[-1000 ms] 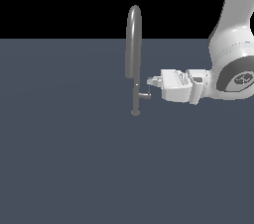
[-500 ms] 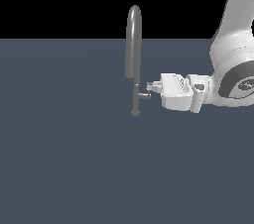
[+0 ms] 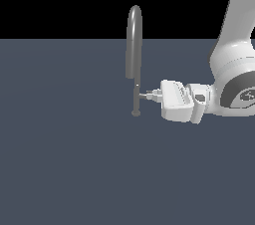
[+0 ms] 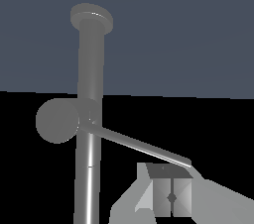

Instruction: Turn on the faucet by rotating a designated handle.

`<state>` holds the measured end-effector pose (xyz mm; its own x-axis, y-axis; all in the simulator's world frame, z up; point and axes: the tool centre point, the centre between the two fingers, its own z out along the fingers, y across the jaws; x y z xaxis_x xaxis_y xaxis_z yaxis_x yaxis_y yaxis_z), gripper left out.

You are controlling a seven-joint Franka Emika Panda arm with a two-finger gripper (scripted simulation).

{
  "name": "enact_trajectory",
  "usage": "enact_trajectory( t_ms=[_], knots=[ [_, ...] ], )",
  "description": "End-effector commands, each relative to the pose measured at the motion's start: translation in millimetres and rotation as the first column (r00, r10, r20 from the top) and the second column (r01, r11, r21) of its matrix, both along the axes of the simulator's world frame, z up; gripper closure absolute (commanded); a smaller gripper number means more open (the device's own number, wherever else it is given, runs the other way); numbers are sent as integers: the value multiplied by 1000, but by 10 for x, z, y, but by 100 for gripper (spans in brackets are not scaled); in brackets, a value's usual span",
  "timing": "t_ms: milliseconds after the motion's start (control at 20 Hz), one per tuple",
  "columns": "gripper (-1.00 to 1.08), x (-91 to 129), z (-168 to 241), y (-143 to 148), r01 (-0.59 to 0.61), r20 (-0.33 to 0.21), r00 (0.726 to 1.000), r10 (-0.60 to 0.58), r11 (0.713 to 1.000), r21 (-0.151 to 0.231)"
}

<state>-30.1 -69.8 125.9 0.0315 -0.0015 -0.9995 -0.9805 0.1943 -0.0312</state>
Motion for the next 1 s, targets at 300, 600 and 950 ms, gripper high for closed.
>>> enact_trajectory(
  t_ms=[300,600,950],
  knots=[
    [108,-68,-422,12,1,-24,1000,-1,1000,1],
    [108,23,-393,-6,-2,2,1000,2,1000,2],
    [108,69,-696,-15,0,-21,1000,0,1000,2]
  ],
)
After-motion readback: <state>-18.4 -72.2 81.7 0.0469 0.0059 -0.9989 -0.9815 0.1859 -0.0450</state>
